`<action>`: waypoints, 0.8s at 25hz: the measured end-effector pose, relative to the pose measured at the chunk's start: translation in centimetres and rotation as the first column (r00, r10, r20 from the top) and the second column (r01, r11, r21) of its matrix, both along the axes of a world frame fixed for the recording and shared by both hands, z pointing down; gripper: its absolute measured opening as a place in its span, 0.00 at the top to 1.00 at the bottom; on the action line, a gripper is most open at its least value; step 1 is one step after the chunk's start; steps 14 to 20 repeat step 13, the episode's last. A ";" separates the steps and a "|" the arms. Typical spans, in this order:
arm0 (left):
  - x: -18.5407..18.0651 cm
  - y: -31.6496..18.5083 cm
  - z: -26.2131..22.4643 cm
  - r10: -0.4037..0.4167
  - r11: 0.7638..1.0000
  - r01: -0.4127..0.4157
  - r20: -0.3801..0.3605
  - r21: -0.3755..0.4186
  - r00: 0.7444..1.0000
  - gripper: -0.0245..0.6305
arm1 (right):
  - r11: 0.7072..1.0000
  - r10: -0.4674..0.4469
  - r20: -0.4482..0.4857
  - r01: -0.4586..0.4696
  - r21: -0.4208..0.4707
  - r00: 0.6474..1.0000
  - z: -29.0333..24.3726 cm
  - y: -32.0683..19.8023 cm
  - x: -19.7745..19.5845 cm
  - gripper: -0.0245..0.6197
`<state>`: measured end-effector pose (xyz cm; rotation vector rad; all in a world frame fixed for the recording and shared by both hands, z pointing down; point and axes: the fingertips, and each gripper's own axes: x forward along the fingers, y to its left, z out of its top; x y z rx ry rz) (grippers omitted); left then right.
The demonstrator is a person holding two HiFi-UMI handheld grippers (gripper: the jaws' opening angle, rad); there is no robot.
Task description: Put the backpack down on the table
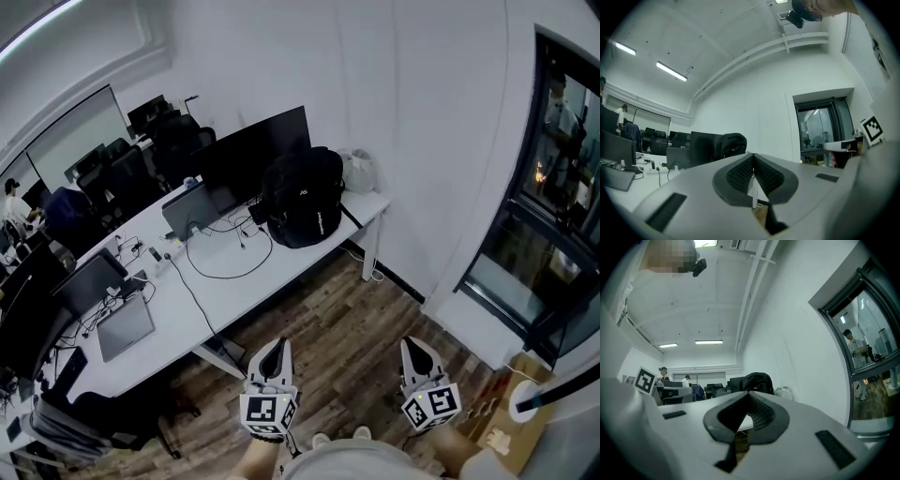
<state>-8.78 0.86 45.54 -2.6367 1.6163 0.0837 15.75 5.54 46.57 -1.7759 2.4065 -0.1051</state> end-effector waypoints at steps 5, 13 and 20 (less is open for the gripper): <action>0.2 -0.3 0.1 0.013 1.000 -0.013 0.015 -0.010 1.000 0.95 | 1.000 0.000 0.004 0.000 0.001 1.000 -0.1 -0.4 -0.1 0.94; 0.4 -0.4 0.7 0.011 1.000 -0.011 0.024 -0.014 1.000 0.95 | 1.000 -0.013 0.021 0.013 0.003 1.000 0.3 -0.7 -0.2 0.94; 0.4 -0.4 0.7 0.011 1.000 -0.011 0.024 -0.014 1.000 0.95 | 1.000 -0.013 0.021 0.013 0.003 1.000 0.3 -0.7 -0.2 0.94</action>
